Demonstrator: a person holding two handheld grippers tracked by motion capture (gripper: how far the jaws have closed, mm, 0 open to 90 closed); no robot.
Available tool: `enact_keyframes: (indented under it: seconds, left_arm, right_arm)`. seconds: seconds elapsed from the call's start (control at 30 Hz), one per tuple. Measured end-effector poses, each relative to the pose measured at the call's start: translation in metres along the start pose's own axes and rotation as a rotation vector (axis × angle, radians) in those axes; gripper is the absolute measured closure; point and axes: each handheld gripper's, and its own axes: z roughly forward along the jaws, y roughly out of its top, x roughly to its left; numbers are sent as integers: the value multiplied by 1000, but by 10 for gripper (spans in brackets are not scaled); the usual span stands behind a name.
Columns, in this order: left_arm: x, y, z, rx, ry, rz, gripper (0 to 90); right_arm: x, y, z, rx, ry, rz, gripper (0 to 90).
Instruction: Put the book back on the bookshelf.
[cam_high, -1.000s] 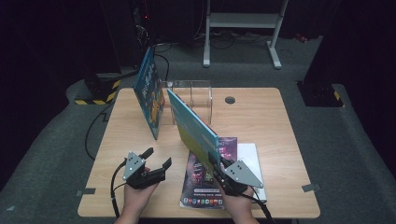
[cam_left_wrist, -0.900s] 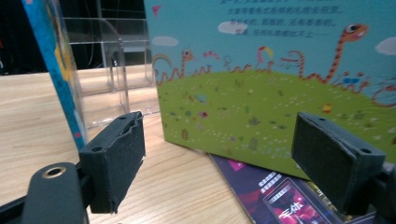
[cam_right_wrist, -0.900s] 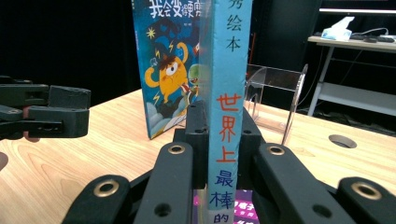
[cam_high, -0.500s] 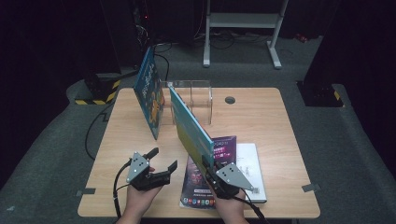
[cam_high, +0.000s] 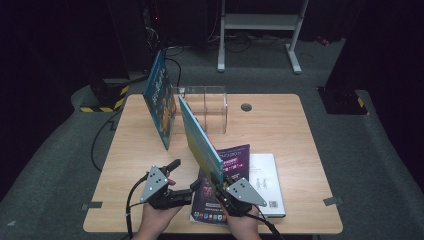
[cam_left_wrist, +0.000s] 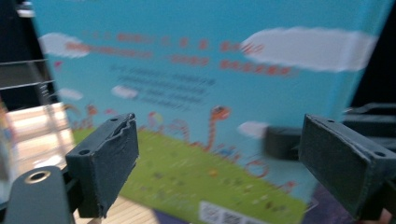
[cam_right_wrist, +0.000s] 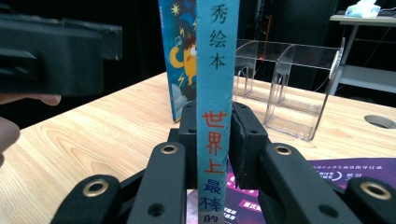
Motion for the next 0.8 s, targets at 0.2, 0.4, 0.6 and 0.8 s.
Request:
enact_keyframes:
  seconds: [0.2,0.4,0.6,0.8]
  left_arm:
    - [-18,13,4,-29,-30,37,107]
    - [-22,18,10,-36,-50,29,105]
    - [-22,18,14,-33,-69,28,105]
    - [-22,18,14,-39,-81,28,106]
  right_arm:
    - [-1,0,0,6,16,13,753]
    - [0,-1,0,23,50,38,730]
    - [2,-1,1,29,65,43,714]
    - [8,-1,2,34,82,37,695]
